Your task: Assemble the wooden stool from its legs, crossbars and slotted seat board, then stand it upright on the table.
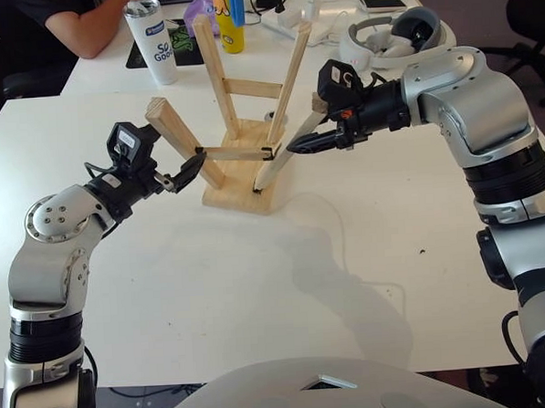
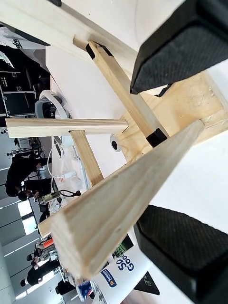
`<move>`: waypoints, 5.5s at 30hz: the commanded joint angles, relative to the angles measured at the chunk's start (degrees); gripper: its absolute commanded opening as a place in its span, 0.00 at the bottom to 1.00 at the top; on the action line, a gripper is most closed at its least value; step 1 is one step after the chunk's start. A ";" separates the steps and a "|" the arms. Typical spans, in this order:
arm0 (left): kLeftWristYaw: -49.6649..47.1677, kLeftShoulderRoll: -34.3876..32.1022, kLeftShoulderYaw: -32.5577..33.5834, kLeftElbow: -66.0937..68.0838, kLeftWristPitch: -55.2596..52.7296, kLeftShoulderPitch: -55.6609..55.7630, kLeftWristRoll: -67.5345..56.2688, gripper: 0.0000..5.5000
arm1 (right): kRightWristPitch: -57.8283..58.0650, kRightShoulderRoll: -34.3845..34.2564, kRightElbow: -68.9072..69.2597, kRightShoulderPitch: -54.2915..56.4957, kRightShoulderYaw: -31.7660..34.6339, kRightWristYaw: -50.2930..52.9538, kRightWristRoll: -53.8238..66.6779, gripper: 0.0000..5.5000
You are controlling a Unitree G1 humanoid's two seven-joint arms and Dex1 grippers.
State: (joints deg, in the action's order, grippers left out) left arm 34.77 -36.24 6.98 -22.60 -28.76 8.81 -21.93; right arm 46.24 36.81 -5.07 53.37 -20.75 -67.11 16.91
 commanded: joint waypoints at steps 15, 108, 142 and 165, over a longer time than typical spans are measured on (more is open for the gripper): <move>-4.03 1.77 2.59 -5.07 -0.76 -7.53 0.14 0.75 | 2.66 1.33 -1.99 2.82 -2.85 -3.11 -2.69 0.37; -31.67 38.25 -12.25 24.44 5.34 -7.32 19.67 0.00 | -4.07 -13.51 -13.65 16.18 -19.33 -6.08 -15.08 0.37; -18.39 23.38 -13.67 9.97 8.78 -12.65 20.40 0.00 | 4.39 -14.72 -9.57 6.80 4.93 6.89 -8.86 0.58; -21.76 17.98 -3.43 15.38 15.50 -17.28 23.20 0.00 | 9.01 -16.42 18.94 -28.83 32.95 30.35 10.04 0.58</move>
State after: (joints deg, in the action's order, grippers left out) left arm 12.95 -18.77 4.16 -7.85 -12.24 -8.58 1.21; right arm 55.49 22.00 12.23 18.95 10.04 -38.82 24.28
